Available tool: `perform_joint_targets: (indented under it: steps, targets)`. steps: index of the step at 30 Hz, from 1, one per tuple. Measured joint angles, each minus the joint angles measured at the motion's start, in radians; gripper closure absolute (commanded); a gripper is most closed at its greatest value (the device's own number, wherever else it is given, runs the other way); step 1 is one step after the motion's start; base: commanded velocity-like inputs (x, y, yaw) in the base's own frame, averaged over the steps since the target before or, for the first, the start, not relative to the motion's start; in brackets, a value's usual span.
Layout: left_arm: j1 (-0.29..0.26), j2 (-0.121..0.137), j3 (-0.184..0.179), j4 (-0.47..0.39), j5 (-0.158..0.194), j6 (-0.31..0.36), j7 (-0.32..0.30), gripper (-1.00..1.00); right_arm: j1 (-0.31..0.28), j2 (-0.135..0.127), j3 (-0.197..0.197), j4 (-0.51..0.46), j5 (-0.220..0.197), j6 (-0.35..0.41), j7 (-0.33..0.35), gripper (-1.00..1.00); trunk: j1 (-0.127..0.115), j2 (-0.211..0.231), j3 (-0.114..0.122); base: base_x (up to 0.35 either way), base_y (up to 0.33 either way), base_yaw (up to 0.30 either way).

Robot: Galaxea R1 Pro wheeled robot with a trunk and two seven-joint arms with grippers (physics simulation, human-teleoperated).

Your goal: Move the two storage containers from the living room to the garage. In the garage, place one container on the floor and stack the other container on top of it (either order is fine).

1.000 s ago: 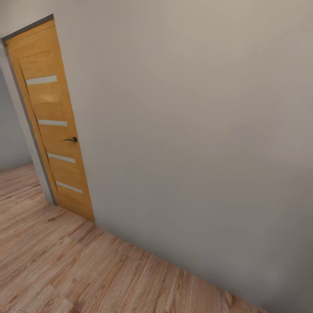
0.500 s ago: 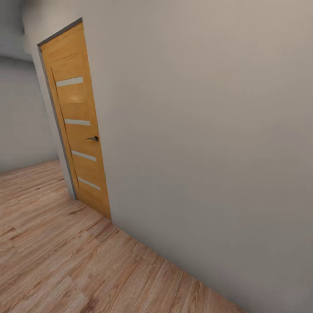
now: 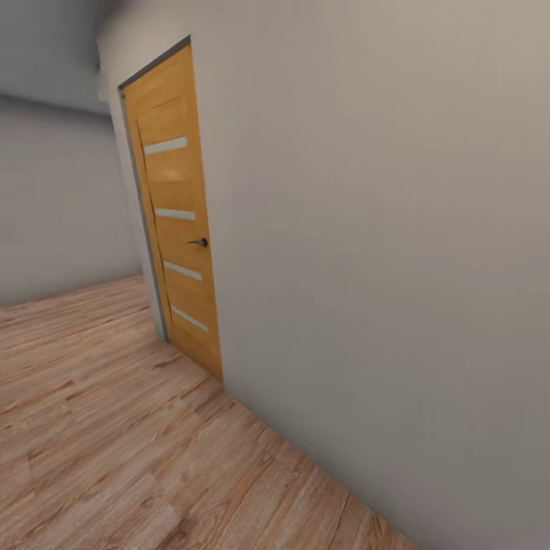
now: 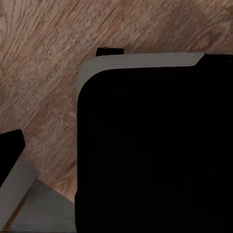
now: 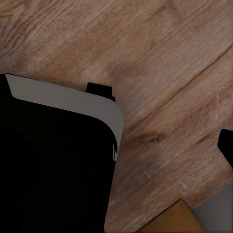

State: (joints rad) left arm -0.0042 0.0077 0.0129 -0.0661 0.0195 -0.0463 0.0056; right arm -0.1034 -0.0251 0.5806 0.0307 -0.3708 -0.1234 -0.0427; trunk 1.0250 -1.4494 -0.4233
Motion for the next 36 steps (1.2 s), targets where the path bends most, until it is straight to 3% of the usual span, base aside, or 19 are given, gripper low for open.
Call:
perform_joint_targets:
  steps: [36]
  targets:
    - [0.0, 0.0, 0.0, 0.0, 0.0, 0.0, 0.002, -1.0, 0.0, 0.002, 0.0, -0.001, 0.001, 0.001, -0.001, -1.0, 0.0, 0.0, -0.001, 0.003, 0.0, 0.271]
